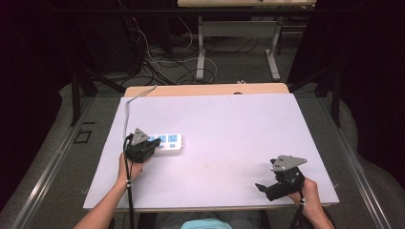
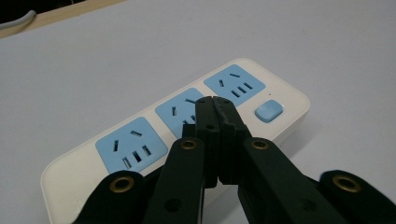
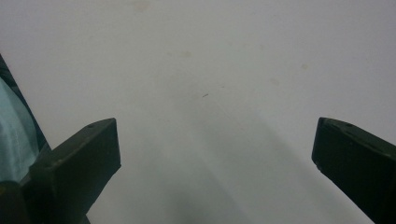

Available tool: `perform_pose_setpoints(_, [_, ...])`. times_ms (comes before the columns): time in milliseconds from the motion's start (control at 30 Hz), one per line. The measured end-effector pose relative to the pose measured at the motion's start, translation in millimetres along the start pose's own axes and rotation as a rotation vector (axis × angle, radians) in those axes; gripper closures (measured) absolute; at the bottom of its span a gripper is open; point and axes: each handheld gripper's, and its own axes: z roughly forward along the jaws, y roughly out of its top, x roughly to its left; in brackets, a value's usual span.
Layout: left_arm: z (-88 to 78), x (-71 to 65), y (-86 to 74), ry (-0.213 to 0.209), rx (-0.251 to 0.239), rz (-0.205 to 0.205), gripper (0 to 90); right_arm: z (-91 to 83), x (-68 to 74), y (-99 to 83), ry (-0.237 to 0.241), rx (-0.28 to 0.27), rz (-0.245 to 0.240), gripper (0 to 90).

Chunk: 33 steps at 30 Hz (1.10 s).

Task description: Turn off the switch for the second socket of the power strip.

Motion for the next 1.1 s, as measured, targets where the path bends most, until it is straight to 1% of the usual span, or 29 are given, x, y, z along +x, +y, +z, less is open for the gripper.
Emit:
perform_pose_setpoints(200, [1.9,-0.1,-0.3,-0.009,0.006,0.001,89.6,-0.1,0.2,-0.1,0.006,0.001,0.003,0.6])
perform_pose_setpoints(267, [2.8,-0.3,-1.1,-0.017,0.011,-0.001,89.6,-0.1,0.0,0.0,-0.001,0.001,-0.003,0.6])
perform_pose_setpoints(300, [3.3,-1.0,-1.5,-0.019,0.021,-0.002,89.6,0.1,0.4,-0.1,0.001,0.002,0.004,0.6])
perform_pose_setpoints(367, [4.3,-1.6,-1.9,-0.026,0.035,0.000,89.7,0.1,-0.6,0.1,-0.003,0.000,-0.010,0.6])
perform_pose_setpoints(433, [5.7,-1.6,-2.3,-0.022,0.028,0.003,89.6,0.3,0.3,-0.1,0.003,0.003,0.000,0.6])
perform_pose_setpoints(533, [6.0,-1.4,-2.4,-0.022,0.032,0.002,89.6,0.4,0.4,-0.1,0.003,0.003,0.001,0.7])
perform_pose_setpoints(567, [6.2,-1.5,-2.4,-0.022,0.031,0.002,89.6,0.7,-0.3,0.0,0.005,0.001,-0.008,0.6])
perform_pose_setpoints(633, [6.1,-1.7,-2.3,-0.018,0.034,0.005,89.6,0.1,0.2,0.2,0.007,0.013,-0.003,0.7])
perform_pose_setpoints(700, [6.3,-1.4,-2.6,-0.022,0.030,0.003,89.6,0.1,0.2,0.2,0.007,0.013,-0.003,0.7])
perform_pose_setpoints(733, [6.3,-1.4,-2.6,-0.022,0.030,0.007,89.7,0.1,0.2,0.2,0.007,0.014,-0.003,0.7])
perform_pose_setpoints(767, [6.5,-1.4,-2.7,-0.022,0.028,0.010,89.7,0.4,-0.5,0.3,0.008,0.011,-0.014,0.7])
perform_pose_setpoints(867, [7.2,-2.0,-2.6,-0.028,0.025,0.020,89.7,0.9,-0.2,0.1,0.005,0.003,-0.012,0.7])
perform_pose_setpoints(900, [6.9,-1.7,-2.2,-0.029,0.035,0.034,89.7,0.8,-0.3,0.1,0.002,0.003,-0.015,0.7])
perform_pose_setpoints(967, [7.5,-2.5,-1.8,-0.030,0.038,0.040,89.7,0.8,-0.4,0.2,0.004,0.006,-0.014,0.7])
perform_pose_setpoints(1033, [10.0,-3.5,-1.7,-0.029,0.022,0.038,89.7,0.8,-0.5,0.1,0.005,0.006,-0.016,0.7])
perform_pose_setpoints(1100, [11.3,-4.0,-1.5,-0.033,0.022,0.045,89.7,1.3,0.1,-0.1,-0.003,-0.002,-0.011,0.7])
